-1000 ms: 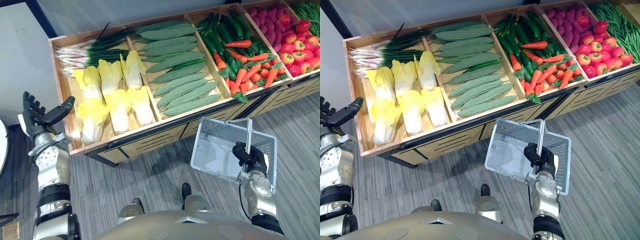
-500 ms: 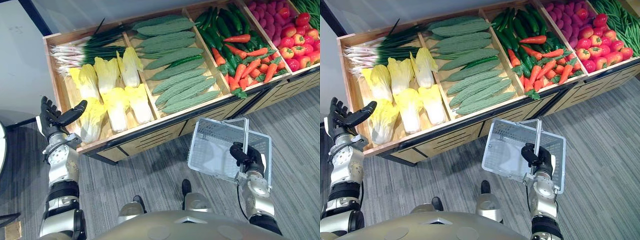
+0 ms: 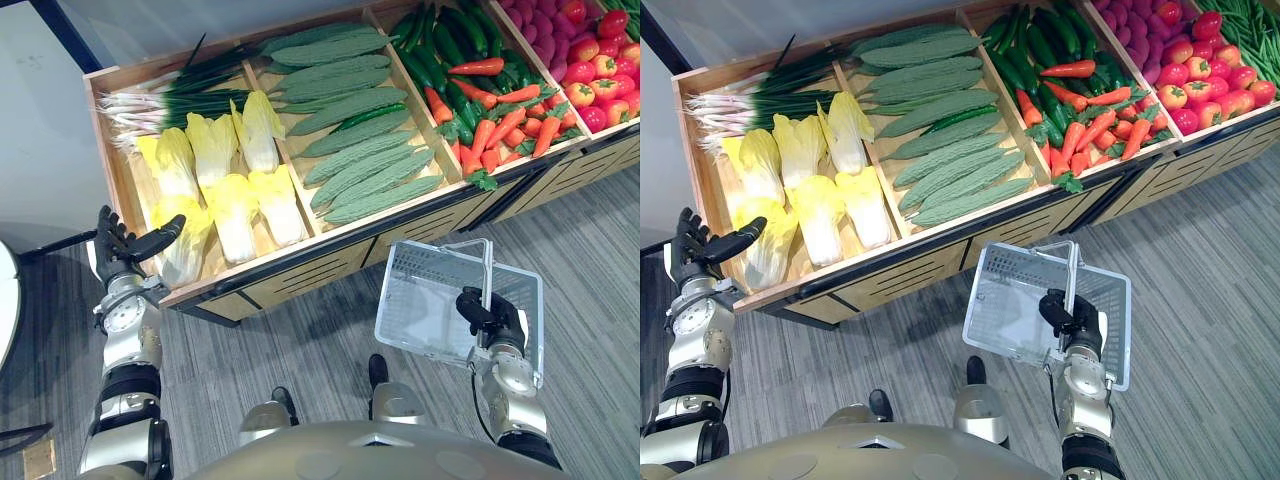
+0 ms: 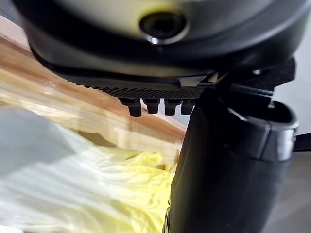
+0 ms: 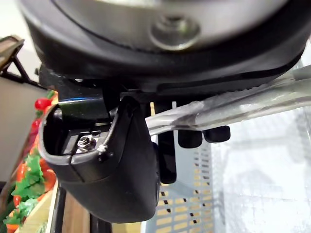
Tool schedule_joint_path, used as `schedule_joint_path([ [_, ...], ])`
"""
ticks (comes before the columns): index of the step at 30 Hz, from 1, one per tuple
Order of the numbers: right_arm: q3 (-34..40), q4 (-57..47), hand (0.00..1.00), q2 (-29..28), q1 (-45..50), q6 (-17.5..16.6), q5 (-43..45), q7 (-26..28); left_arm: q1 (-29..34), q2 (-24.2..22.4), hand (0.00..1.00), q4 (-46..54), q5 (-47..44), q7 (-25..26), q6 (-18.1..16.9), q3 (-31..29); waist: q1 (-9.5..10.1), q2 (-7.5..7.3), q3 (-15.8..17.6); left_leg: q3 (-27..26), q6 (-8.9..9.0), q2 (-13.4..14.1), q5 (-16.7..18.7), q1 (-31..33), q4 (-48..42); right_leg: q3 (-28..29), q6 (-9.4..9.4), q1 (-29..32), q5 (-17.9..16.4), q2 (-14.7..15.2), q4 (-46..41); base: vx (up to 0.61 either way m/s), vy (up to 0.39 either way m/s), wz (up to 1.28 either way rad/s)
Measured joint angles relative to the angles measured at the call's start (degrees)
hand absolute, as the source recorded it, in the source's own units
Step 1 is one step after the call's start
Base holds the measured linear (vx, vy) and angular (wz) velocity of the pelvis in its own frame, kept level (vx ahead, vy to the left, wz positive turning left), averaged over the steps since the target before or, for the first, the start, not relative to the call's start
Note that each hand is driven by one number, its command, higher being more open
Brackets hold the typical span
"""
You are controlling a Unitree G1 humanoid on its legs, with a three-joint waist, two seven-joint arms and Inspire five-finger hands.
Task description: Pick vegetable in the basket
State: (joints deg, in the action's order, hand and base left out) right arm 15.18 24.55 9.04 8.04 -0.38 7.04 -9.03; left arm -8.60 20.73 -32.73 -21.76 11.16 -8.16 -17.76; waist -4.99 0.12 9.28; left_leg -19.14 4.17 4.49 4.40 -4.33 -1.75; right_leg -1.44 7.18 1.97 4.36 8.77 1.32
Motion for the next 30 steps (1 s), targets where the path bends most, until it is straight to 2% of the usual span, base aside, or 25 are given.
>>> schedule_joint_path([
  [4,-1.45,0.0,0.0,-0.21,0.02,0.0,0.01,0.05,-0.62,0.0,1.0,-4.19,1.9,-1.09,2.08,0.46,-0.12,0.07,0.05,-0.53,0.0,-0.04,0.0,0.14,0.07,0.4,0.03,0.4,0.35,-0.03,0.42,-0.01,-0.004,-0.07],
  [11,-1.76,0.05,0.0,-0.4,0.07,0.0,0.03,0.05,-2.35,0.29,1.0,-6.93,3.8,-1.94,1.83,1.17,0.03,0.81,0.62,-0.93,0.0,0.0,-0.01,0.92,-0.06,0.72,-0.08,1.13,0.92,-0.04,0.81,-0.04,-0.025,-0.03],
  [12,-1.98,0.05,0.0,-0.4,0.02,0.0,0.03,0.05,-2.52,0.41,0.0,-7.44,4.32,-2.11,1.81,1.17,0.02,0.96,0.71,-1.08,0.0,0.04,-0.01,0.91,-0.06,0.9,-0.06,1.22,0.94,-0.07,0.81,-0.04,-0.028,-0.05],
  [21,-2.41,0.37,0.0,-0.48,-0.02,0.0,0.03,0.09,-4.17,2.38,0.0,-11.35,4.41,-2.9,0.97,1.07,0.06,0.84,0.9,-1.98,0.04,0.1,-0.05,1.77,-0.13,1.86,-0.01,2.61,1.7,-0.13,1.1,-0.04,-0.028,-0.06],
  [30,-2.15,0.37,0.0,-1.75,-0.13,0.0,0.02,-0.05,-5.63,3.71,0.0,-10.95,3.14,-1.36,1.21,0.42,-0.54,-0.68,1.36,-1.97,0.02,-0.02,-0.05,1.48,-0.05,1.61,0.0,1.83,2.26,-0.04,1.96,-0.01,-0.009,0.0],
])
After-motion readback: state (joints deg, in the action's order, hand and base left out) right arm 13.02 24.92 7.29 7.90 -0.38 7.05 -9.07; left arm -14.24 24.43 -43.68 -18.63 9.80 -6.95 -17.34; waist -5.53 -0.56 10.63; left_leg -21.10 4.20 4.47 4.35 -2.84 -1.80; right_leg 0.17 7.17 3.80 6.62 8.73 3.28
